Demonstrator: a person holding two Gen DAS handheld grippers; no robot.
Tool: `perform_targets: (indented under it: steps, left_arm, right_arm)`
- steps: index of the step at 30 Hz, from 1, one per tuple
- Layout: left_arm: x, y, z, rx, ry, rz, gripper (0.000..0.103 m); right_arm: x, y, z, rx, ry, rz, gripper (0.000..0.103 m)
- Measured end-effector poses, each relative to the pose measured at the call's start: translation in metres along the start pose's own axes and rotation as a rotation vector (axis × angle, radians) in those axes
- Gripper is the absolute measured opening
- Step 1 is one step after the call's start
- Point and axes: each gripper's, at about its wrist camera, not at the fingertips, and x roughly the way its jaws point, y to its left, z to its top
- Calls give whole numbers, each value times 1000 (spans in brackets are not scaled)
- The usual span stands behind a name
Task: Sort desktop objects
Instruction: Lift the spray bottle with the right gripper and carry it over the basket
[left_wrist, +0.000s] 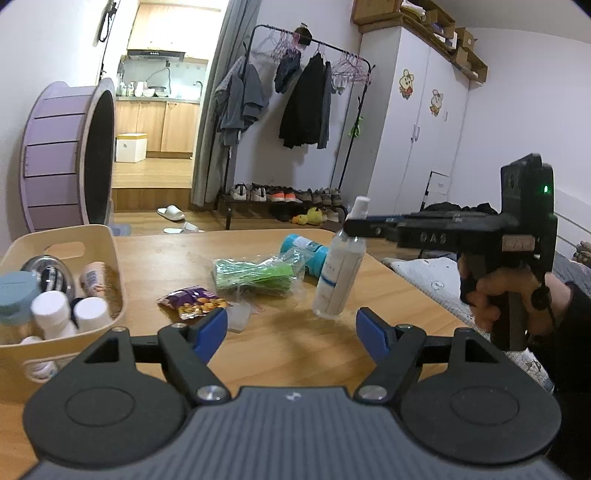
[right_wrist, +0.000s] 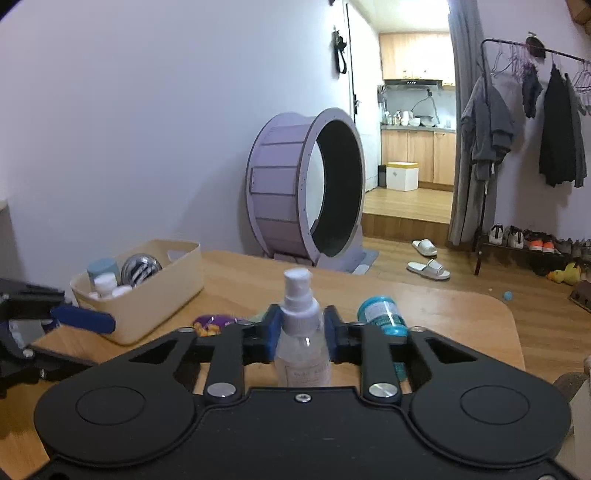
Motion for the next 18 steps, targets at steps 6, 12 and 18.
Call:
perform_targets:
  steps: [6,12,18]
  left_arm:
    - [-26,13,-3,-10,-37,60,76]
    - [-51,32,4,-44,-86,186,76]
    - [-59,57,8,-85,-100,309,76]
  right_arm:
    - [-8,13,22,-12,-35,35,22]
    - [16,45,52,-56,-52,117,22]
    - [61,81,86,-101,-64,230,22]
